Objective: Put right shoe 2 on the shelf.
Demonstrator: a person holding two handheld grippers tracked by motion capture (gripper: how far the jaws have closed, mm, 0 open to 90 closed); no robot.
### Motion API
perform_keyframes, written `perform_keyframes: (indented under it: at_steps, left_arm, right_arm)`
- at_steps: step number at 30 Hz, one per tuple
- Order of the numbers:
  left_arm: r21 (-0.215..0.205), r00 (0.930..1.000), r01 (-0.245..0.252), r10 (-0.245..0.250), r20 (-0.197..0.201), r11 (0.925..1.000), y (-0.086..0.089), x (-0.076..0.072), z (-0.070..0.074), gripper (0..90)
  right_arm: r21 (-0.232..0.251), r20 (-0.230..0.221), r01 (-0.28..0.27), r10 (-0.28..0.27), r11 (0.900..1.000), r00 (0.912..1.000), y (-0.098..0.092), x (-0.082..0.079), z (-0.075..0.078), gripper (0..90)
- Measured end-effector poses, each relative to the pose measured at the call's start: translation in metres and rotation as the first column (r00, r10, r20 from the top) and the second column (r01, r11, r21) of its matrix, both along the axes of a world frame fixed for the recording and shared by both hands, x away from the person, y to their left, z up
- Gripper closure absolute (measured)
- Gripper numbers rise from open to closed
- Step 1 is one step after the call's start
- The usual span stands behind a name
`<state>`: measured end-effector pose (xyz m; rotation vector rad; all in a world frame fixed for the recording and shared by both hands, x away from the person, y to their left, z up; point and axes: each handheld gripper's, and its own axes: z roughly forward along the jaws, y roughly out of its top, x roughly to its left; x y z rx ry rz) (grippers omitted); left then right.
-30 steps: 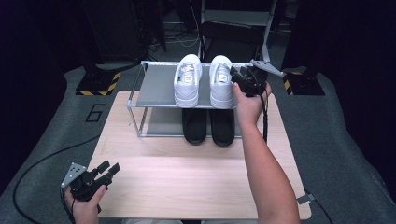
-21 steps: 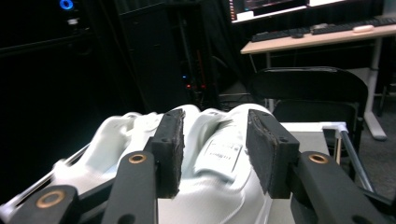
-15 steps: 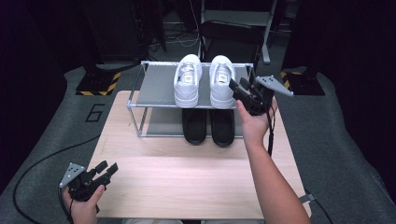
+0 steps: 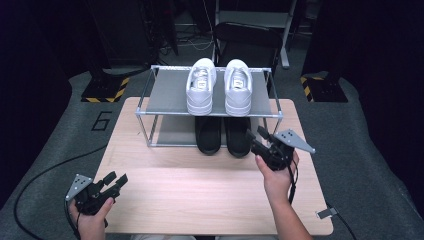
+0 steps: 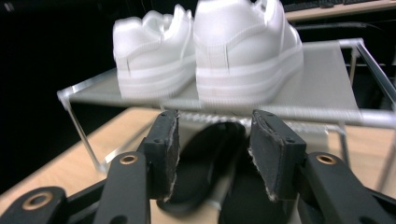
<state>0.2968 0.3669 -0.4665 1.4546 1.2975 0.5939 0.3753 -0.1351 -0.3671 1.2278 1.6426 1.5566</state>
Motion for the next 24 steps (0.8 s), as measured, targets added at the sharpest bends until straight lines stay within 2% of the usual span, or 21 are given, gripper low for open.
perform_keyframes:
  at_steps: [3, 7, 9, 11, 16, 19, 22, 24]
  left_arm:
    - [0.000, 1.0000, 0.000, 0.000, -0.001, 1.0000, -0.002, 0.001, -0.001, 46.6]
    - [0.005, 1.0000, 0.003, -0.003, 0.000, 1.0000, -0.004, 0.002, -0.003, 46.7]
    - [0.008, 1.0000, 0.008, -0.008, -0.003, 0.9999, -0.005, 0.003, -0.004, 46.7]
    - [0.010, 1.0000, 0.008, -0.008, -0.001, 0.9999, -0.006, 0.003, -0.006, 46.7]
    - [0.014, 0.9998, 0.018, -0.018, -0.006, 0.9997, -0.007, 0.006, -0.009, 46.7]
    - [0.018, 0.9998, 0.021, -0.021, -0.003, 0.9996, -0.008, 0.008, -0.013, 46.6]
    - [0.019, 0.9993, 0.035, -0.035, -0.016, 0.9992, -0.008, 0.010, -0.016, 46.2]
    - [0.040, 0.9989, 0.043, -0.042, -0.020, 0.9983, -0.008, 0.013, -0.018, 46.1]
  right_arm:
    - [-0.037, 0.009, 0.004, -0.004, 0.999, 0.9999, -0.001, -0.016, -0.016, 51.2]
    - [-0.042, -0.016, -0.008, 0.007, 0.999, 0.9998, -0.002, -0.037, -0.041, 51.0]
    - [-0.063, -0.030, -0.015, 0.013, 0.998, 0.9995, -0.003, -0.043, -0.050, 50.9]
    - [-0.059, -0.050, -0.011, 0.008, 0.998, 0.9987, -0.004, -0.049, -0.061, 50.9]
    - [-0.104, -0.092, 0.013, -0.023, 0.994, 0.9955, -0.010, -0.060, -0.086, 50.8]
    - [-0.102, -0.131, 0.027, -0.040, 0.994, 0.9906, -0.016, -0.064, -0.102, 50.7]
    - [-0.092, -0.166, 0.046, -0.061, 0.995, 0.9842, -0.022, -0.068, -0.116, 49.9]
    - [-0.106, -0.177, 0.057, -0.075, 0.993, 0.9814, -0.026, -0.069, -0.123, 49.6]
